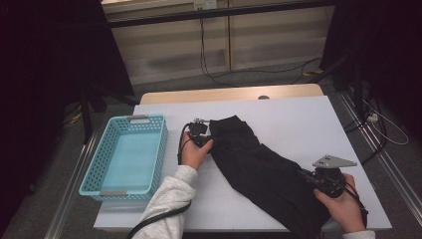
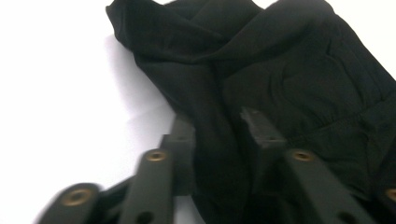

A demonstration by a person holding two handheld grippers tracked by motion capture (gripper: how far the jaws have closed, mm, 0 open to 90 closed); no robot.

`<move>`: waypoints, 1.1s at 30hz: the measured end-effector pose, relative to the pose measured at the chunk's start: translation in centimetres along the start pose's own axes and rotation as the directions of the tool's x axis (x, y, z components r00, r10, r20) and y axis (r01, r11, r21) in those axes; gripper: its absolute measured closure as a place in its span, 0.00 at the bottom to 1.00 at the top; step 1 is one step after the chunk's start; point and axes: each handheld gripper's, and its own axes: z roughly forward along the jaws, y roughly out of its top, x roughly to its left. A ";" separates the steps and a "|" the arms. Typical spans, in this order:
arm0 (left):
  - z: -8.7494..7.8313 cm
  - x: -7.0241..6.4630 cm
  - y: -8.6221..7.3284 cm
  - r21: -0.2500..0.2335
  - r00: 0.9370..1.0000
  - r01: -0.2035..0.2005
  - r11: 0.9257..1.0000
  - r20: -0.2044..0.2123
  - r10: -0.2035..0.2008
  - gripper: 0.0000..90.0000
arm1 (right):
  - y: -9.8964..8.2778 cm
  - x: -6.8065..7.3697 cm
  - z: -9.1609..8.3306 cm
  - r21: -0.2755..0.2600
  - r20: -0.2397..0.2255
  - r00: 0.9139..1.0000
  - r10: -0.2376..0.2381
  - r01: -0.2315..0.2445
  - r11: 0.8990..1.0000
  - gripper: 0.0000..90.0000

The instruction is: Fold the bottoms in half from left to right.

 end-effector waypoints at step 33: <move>-5.3 4.7 -1.4 -0.059 0.987 0.108 0.992 -0.110 -0.114 0.94 | -1.5 -1.3 -0.3 0.078 -0.053 0.996 0.071 -0.067 0.995 1.00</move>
